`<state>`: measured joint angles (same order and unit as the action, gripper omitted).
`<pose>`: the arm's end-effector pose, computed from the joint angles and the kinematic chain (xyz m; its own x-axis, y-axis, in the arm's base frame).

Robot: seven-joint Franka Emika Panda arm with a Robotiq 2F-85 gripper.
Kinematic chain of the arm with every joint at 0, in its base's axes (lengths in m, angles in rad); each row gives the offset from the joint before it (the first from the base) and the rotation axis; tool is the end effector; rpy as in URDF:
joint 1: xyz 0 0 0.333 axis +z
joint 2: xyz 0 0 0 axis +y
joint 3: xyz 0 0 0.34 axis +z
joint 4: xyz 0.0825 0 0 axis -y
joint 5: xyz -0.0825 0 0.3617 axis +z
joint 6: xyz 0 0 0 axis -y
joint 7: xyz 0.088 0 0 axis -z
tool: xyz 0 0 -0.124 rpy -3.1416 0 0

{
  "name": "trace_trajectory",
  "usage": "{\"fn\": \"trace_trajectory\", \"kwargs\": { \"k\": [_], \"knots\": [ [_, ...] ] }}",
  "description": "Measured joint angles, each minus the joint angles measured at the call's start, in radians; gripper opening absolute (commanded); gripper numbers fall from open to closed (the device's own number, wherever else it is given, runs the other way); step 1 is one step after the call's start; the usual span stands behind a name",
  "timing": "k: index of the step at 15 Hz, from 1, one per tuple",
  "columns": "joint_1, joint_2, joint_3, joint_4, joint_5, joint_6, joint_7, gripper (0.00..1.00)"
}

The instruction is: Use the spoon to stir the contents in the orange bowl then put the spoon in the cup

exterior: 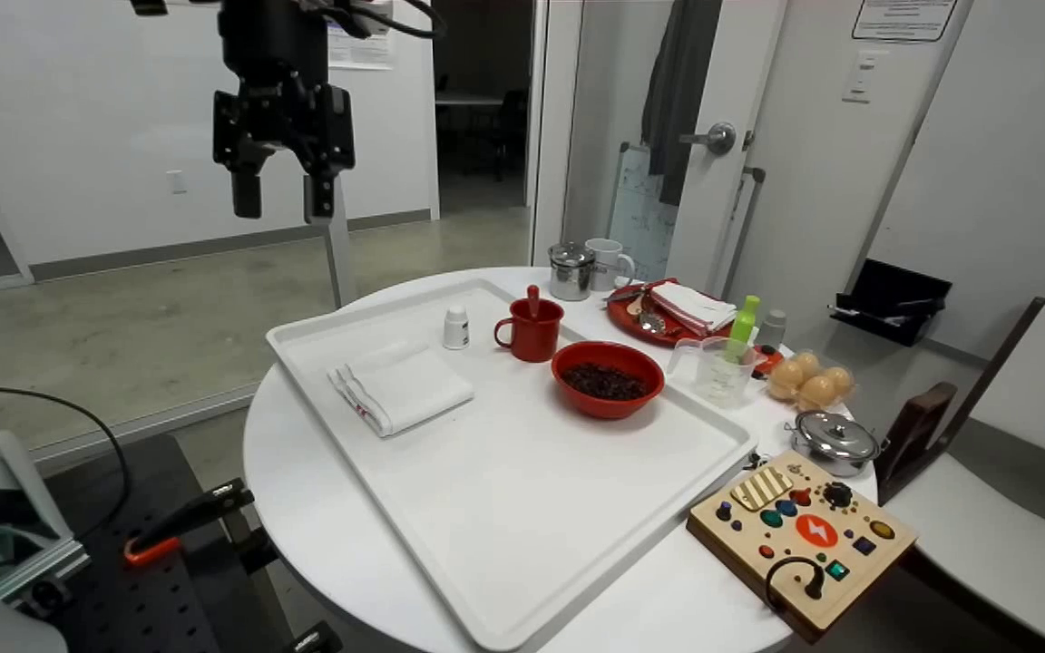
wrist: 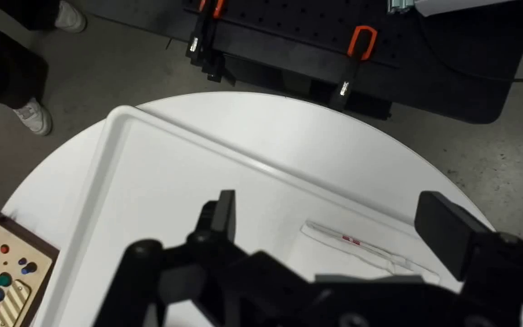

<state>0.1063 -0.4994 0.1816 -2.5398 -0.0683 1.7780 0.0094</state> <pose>0.3113 0.0868 0.4365 0.9349 0.2358 -0.2653 0.2814 -0.9479 0.1492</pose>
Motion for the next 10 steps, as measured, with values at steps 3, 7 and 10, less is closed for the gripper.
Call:
{"fn": "trace_trajectory", "kwargs": {
  "k": [3,7,10],
  "knots": [
    [0.002,0.0,0.0,0.0,-0.005,0.011,0.009,1.0],
    [0.011,0.008,0.004,0.0,-0.043,0.114,0.005,1.0],
    [0.029,0.037,0.006,0.006,-0.082,0.209,-0.035,1.0]
  ]
}}
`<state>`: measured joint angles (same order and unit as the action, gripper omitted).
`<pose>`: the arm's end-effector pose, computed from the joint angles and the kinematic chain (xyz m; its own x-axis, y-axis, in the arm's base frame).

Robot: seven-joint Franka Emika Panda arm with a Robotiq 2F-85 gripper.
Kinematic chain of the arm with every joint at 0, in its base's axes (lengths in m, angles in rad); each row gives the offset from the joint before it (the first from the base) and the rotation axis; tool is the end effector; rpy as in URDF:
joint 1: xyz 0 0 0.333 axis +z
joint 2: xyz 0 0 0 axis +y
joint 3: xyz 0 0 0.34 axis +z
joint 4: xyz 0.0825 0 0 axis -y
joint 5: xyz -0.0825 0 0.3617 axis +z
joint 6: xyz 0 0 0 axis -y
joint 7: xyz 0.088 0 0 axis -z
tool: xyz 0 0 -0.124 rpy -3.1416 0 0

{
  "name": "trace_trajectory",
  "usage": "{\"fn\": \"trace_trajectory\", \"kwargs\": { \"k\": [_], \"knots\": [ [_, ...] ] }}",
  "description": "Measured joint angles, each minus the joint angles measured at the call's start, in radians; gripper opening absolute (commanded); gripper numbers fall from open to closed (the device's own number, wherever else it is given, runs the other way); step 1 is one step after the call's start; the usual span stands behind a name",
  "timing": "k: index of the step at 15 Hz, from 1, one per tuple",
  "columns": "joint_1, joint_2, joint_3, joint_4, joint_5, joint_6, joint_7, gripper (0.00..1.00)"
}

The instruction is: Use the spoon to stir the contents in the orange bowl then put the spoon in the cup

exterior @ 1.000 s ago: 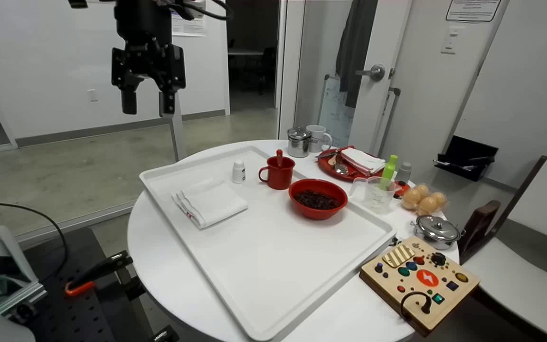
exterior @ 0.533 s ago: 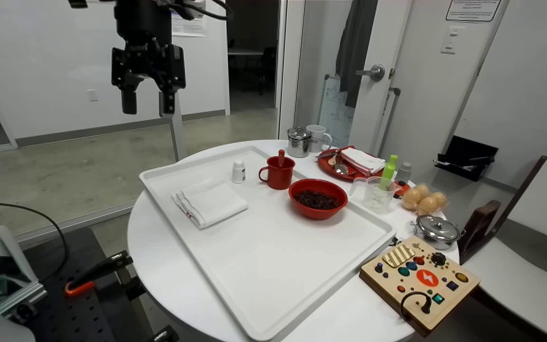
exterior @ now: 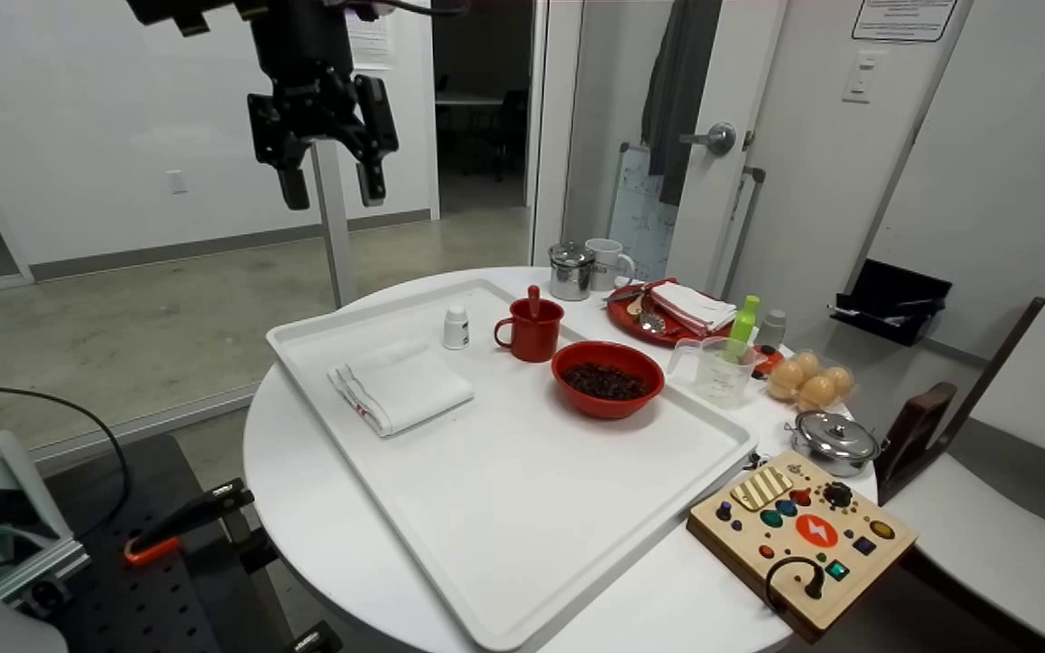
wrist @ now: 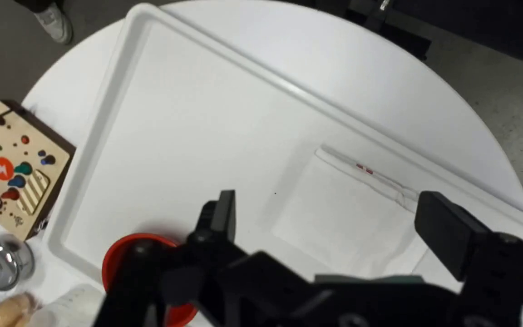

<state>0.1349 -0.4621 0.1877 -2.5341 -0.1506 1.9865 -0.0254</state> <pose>0.3419 0.1041 0.4405 0.9230 0.3697 -0.1065 0.3843 -0.8990 0.2102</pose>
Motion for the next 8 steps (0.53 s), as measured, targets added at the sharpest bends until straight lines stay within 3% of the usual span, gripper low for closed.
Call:
{"fn": "trace_trajectory", "kwargs": {
  "k": [4,8],
  "knots": [
    [-0.001,0.121,0.001,0.034,-0.088,0.087,-0.014,1.0],
    [-0.019,0.311,-0.003,0.162,-0.177,0.093,-0.014,1.0]
  ]
}}
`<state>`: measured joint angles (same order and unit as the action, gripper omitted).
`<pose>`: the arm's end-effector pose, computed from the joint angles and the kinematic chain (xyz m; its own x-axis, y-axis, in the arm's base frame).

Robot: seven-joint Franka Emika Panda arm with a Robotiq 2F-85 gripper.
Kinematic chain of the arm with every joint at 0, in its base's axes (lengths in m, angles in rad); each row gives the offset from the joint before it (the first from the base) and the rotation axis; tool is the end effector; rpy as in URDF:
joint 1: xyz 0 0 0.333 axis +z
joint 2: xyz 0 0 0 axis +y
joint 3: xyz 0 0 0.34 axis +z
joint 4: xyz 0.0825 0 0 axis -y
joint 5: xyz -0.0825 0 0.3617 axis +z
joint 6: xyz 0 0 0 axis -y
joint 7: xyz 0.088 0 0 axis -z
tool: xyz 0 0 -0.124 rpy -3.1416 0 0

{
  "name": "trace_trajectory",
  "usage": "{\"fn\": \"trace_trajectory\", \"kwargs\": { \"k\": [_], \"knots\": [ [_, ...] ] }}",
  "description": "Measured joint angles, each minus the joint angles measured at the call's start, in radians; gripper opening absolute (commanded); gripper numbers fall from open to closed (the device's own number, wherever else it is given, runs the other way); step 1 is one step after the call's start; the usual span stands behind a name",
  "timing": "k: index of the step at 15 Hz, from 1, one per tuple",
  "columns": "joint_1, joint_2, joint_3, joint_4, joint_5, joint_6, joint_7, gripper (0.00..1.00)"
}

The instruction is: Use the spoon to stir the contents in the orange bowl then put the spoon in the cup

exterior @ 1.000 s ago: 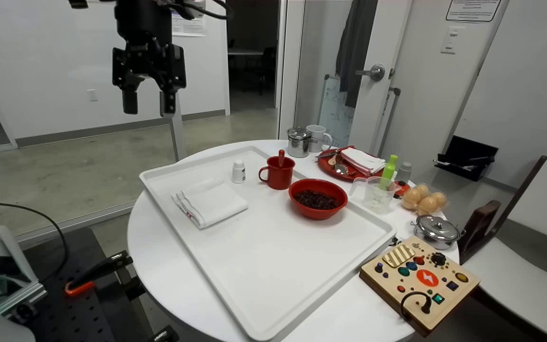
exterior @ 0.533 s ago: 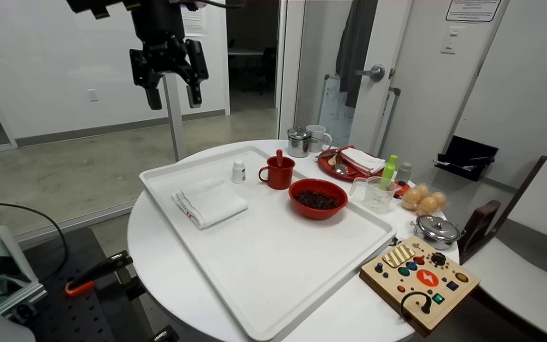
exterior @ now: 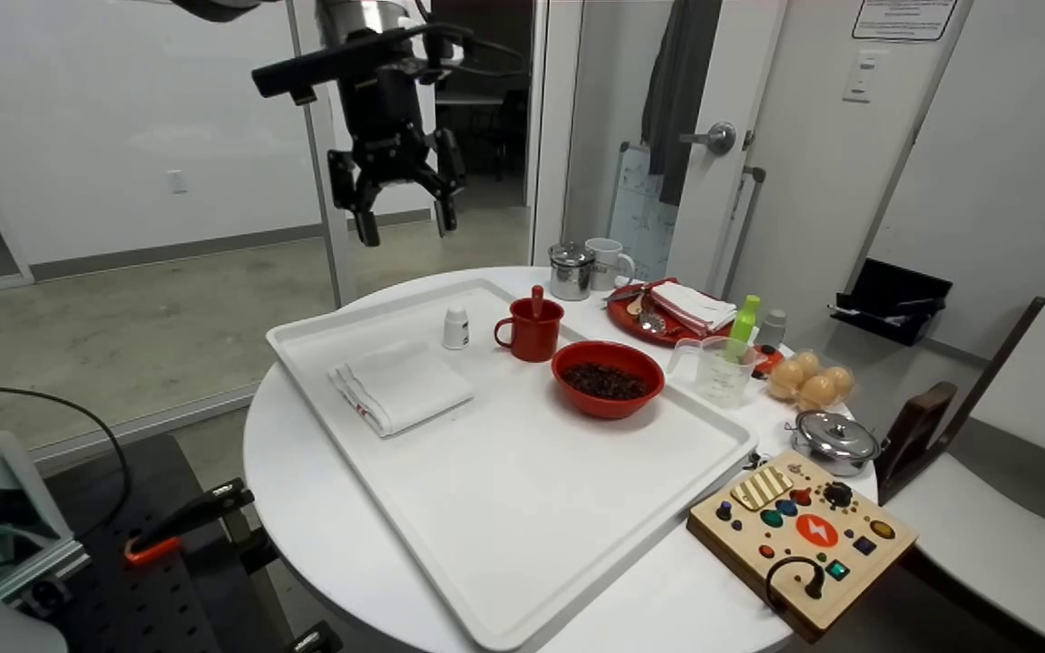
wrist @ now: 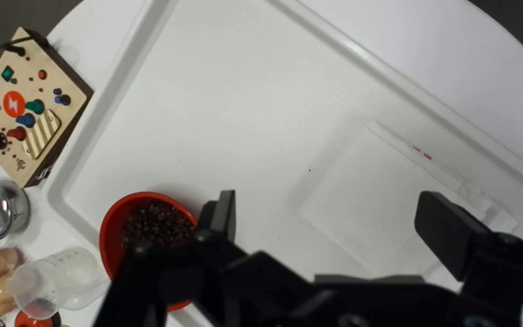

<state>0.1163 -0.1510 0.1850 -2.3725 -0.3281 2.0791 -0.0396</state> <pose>0.4261 0.1112 0.3951 0.8665 0.4654 -0.1804 0.4987 -0.8220 0.2751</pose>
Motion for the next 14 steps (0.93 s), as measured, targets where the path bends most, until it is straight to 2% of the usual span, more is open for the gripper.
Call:
{"fn": "trace_trajectory", "kwargs": {
  "k": [3,7,14],
  "knots": [
    [-0.005,0.111,-0.007,0.143,-0.059,-0.034,-0.001,1.0],
    [-0.003,0.192,-0.009,0.3,-0.113,-0.111,-0.028,1.0],
    [-0.003,0.309,-0.026,0.442,-0.108,-0.176,-0.102,1.0]
  ]
}}
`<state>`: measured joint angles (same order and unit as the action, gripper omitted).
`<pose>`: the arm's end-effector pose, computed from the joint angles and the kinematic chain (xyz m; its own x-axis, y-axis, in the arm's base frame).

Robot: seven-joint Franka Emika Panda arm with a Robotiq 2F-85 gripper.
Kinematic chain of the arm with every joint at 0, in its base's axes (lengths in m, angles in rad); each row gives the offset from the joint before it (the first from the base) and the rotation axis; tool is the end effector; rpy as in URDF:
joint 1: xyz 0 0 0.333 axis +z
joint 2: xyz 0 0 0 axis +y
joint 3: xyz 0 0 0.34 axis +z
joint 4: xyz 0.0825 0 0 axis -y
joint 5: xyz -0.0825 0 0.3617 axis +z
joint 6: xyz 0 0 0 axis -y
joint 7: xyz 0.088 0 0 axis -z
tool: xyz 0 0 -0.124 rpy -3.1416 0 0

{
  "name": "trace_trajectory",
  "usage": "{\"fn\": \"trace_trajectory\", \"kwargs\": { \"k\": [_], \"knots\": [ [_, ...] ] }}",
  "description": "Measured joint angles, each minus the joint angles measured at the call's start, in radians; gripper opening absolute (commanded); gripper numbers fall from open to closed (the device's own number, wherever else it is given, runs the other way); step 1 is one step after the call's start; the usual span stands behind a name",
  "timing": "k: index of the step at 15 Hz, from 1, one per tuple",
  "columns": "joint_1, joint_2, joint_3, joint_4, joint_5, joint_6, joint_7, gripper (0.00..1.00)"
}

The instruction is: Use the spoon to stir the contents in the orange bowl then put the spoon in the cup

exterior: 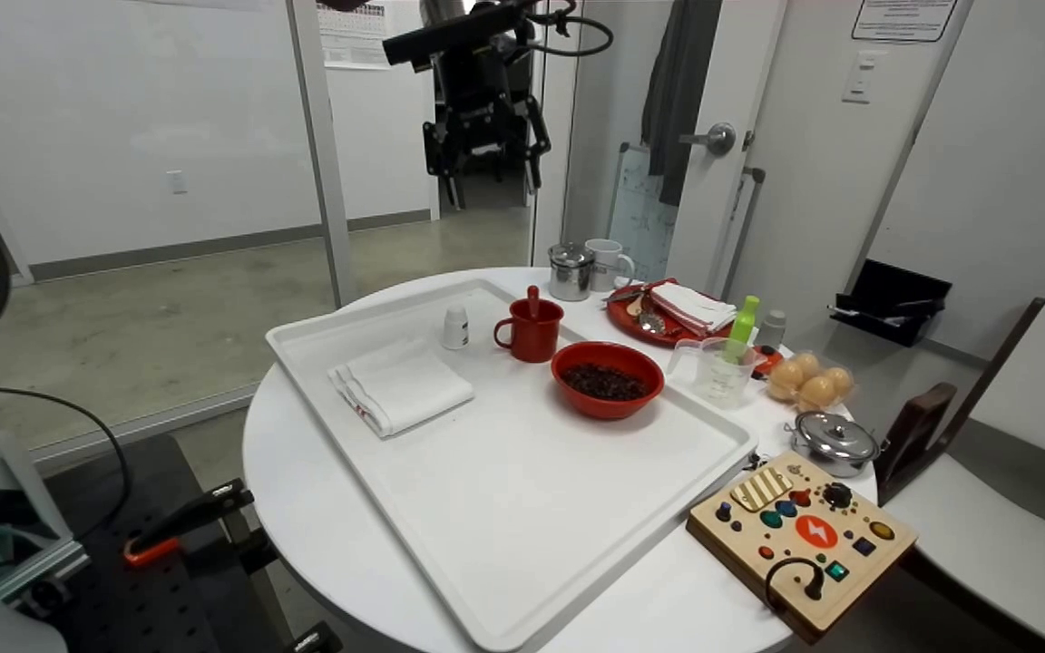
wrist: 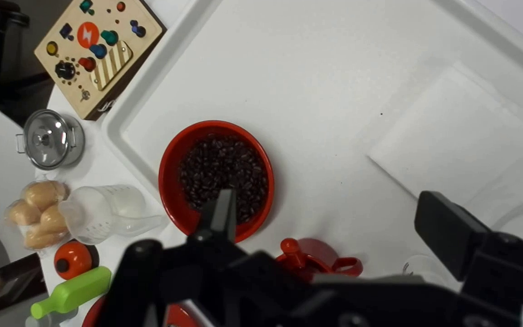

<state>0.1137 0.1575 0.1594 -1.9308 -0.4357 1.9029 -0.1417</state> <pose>0.5477 0.1113 0.4178 0.8227 0.5096 -0.2520 0.5675 -0.7619 0.3120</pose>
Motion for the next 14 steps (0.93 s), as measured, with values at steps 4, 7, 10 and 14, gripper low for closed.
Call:
{"fn": "trace_trajectory", "kwargs": {
  "k": [4,7,10,14],
  "knots": [
    [0.002,0.0,-0.001,-0.001,0.0,0.0,0.0,1.0],
    [-0.001,0.002,-0.008,-0.026,0.043,0.042,0.023,1.0],
    [-0.006,0.027,-0.021,-0.074,0.082,0.15,0.028,1.0],
    [-0.006,0.081,-0.028,-0.103,0.086,0.313,0.028,1.0]
  ]
}}
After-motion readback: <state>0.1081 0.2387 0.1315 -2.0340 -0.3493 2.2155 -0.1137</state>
